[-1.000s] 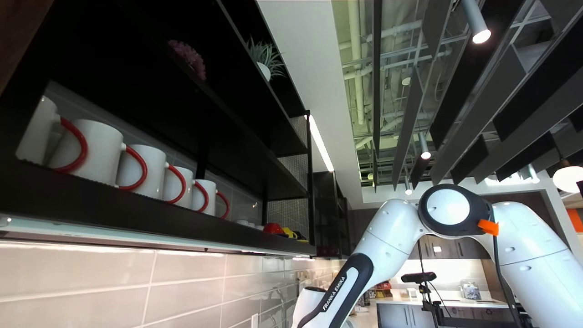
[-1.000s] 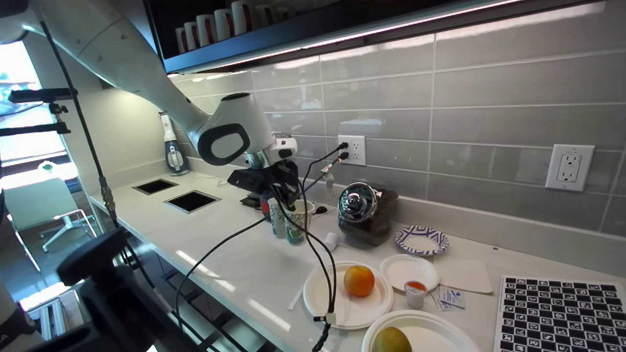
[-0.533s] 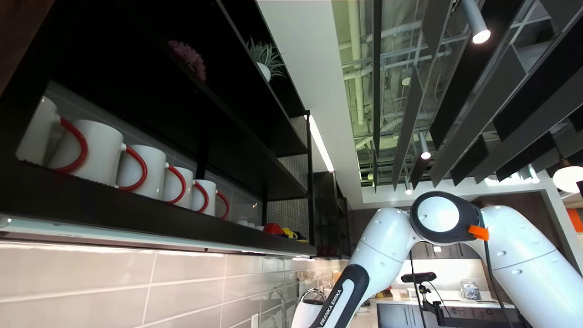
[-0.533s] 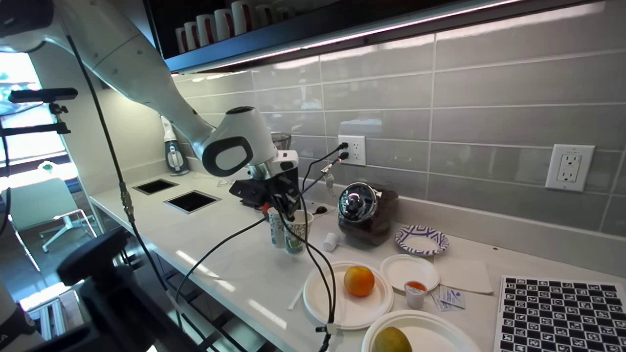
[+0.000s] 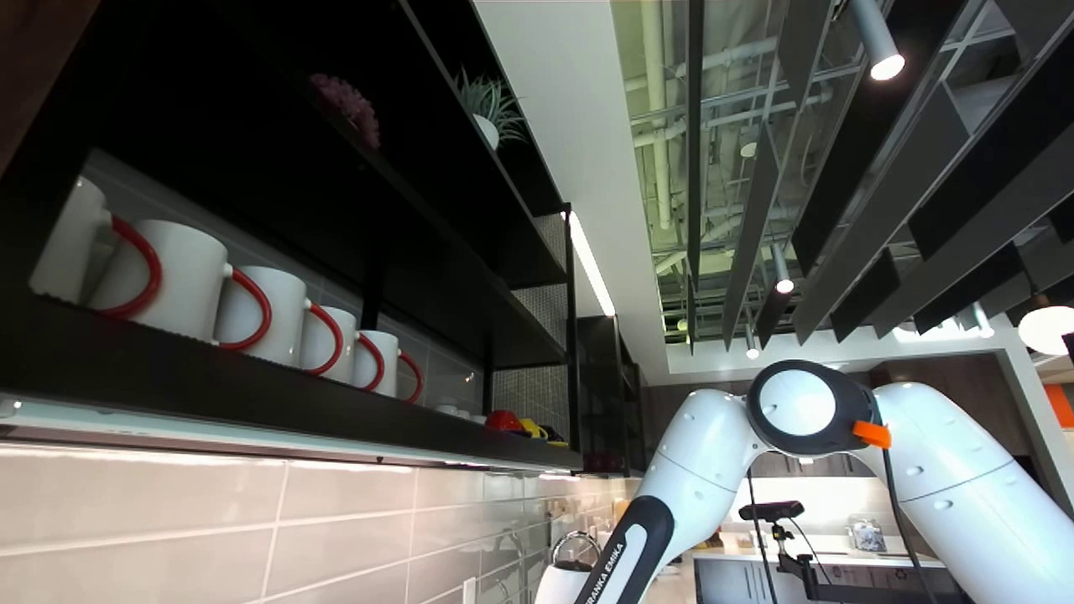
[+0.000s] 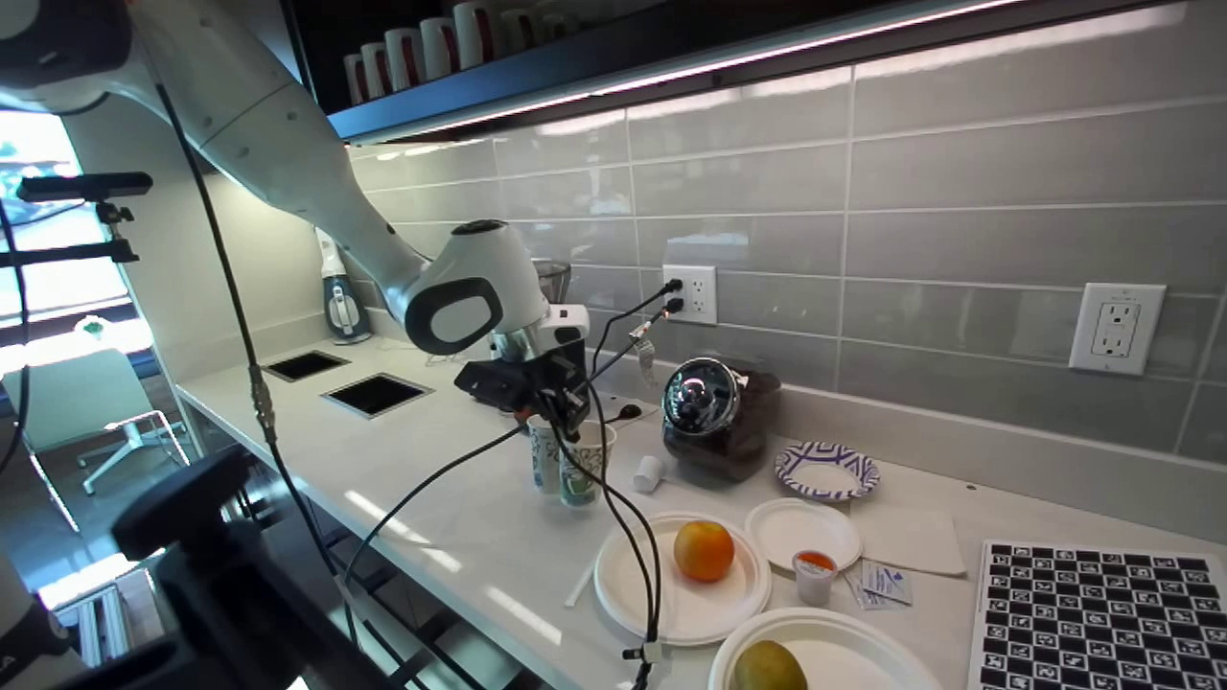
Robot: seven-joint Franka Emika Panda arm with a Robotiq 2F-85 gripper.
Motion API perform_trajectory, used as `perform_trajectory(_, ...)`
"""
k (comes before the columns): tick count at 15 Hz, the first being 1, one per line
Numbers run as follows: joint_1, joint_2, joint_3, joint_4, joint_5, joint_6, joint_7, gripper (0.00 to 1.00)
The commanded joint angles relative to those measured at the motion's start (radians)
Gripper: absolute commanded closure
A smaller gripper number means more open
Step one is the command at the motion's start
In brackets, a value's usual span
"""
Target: Pick up the two coffee cups from the cabinet and put them on the counter.
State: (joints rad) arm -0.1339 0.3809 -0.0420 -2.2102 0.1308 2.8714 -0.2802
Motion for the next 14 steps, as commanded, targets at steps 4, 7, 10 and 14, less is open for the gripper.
perform_trajectory(4,-0.027,0.041,0.029,0.035,-0.036,-0.005,0.010,0.82)
perform_trajectory(7,-0.023,0.051,0.024,0.042,-0.051,-0.007,0.015,0.56)
perform_trajectory(10,-0.025,0.055,0.025,0.045,-0.059,-0.011,0.015,0.35)
perform_trajectory(14,-0.020,0.056,0.018,0.046,-0.072,-0.017,0.019,0.07)
